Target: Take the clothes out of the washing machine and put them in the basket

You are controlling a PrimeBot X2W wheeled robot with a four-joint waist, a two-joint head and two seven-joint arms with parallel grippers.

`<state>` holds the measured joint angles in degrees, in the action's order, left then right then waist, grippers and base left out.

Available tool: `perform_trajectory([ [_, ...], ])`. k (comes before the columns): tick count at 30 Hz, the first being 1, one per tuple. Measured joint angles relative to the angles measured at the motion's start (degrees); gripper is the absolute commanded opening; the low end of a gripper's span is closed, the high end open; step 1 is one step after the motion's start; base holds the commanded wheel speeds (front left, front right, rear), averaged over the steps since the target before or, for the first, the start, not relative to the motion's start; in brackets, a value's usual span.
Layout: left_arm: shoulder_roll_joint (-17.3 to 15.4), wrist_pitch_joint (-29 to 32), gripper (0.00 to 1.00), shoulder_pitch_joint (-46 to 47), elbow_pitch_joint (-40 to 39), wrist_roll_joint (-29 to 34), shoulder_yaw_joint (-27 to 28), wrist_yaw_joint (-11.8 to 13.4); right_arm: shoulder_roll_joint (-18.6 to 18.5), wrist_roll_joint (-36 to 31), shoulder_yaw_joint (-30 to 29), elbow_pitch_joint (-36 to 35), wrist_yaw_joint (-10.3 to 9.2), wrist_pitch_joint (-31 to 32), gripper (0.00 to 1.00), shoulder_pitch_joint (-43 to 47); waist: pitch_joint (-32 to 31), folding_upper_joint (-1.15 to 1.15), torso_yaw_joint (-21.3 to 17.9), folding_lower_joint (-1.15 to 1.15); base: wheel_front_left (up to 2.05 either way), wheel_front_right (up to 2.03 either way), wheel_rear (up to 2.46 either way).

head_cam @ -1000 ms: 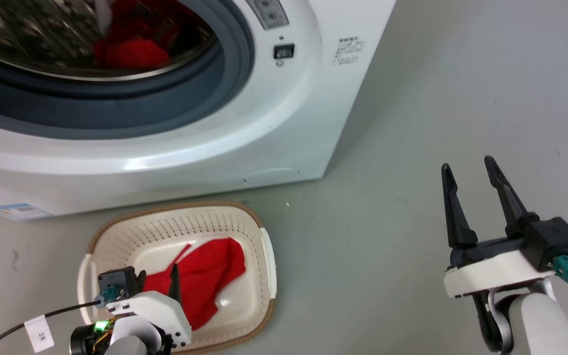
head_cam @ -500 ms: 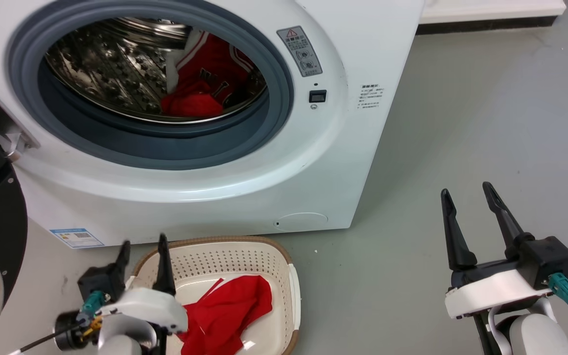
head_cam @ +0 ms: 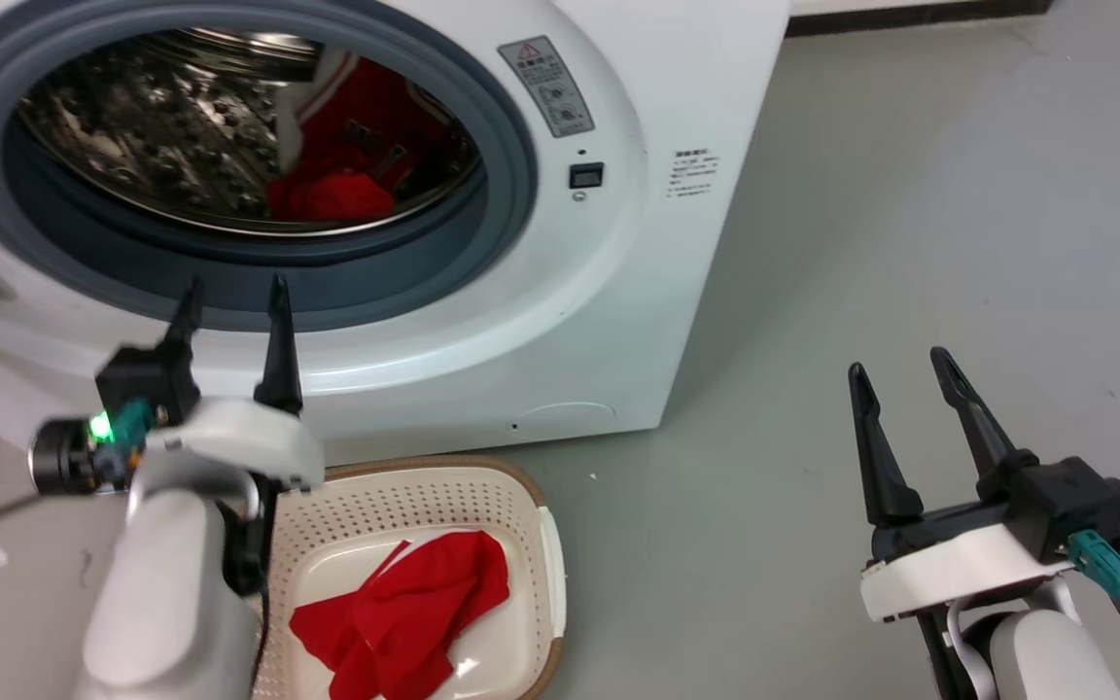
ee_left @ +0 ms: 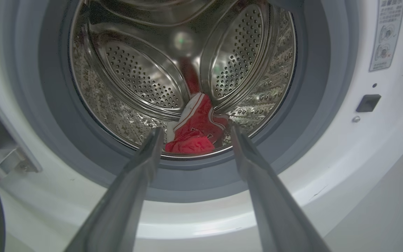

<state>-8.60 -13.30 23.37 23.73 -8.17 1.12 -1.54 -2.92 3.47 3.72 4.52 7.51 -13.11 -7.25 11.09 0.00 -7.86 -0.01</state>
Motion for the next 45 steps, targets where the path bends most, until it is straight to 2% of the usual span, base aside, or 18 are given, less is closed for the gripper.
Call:
perform_trajectory([
  [7, -5.22, 6.42, 1.0, 12.02, 8.23, 0.96, -0.88, -1.96, -0.01, 1.83, 1.54, 0.76, 0.0, -0.92, 1.0, -1.94, 3.68, 0.0, -3.72, 0.01, 0.0, 0.0, 0.0],
  [15, -10.21, 12.36, 1.0, 24.43, 18.37, 1.36, -0.9, -2.48, -0.03, 4.58, 2.66, 1.26, 0.0, -1.75, 1.0, -4.51, 10.0, 0.0, -8.15, 0.01, 0.0, 0.0, 0.0],
  [17, -12.61, 15.28, 1.0, 29.15, 21.75, 1.89, -1.09, -2.53, -0.03, 5.2, 3.57, 1.42, 0.01, -1.83, 1.0, -5.58, 12.78, 0.0, -9.71, 0.01, 0.0, 0.0, 0.0],
  [25, -18.13, 25.27, 1.0, 40.39, 28.05, 3.02, -2.87, -3.96, -0.04, 7.97, 5.88, -0.32, 0.0, -1.92, 1.0, -7.49, 20.2, 0.0, -13.77, 0.02, 0.0, 0.0, 0.0],
  [28, -20.05, 29.5, 1.0, 44.3, 29.62, 3.44, -3.52, -4.33, -0.02, 10.49, 6.01, -0.82, 0.0, -1.92, 1.0, -7.88, 22.65, 0.0, -15.11, 0.02, 0.0, 0.0, 0.0],
  [35, -23.52, 39.03, 1.0, 52.71, 30.59, 4.46, -5.33, -4.82, -0.04, 11.26, 6.04, -1.77, 0.0, -1.93, 1.0, -7.77, 27.48, 0.0, -17.79, 0.02, 0.0, 0.0, 0.0],
  [45, -24.96, 57.42, 1.0, 59.2, 28.88, 4.27, -7.16, -4.98, -0.02, 12.69, 8.35, -2.52, 0.01, -1.94, 1.0, -7.89, 32.55, 0.0, -20.48, 0.02, 0.0, 0.0, 0.0],
])
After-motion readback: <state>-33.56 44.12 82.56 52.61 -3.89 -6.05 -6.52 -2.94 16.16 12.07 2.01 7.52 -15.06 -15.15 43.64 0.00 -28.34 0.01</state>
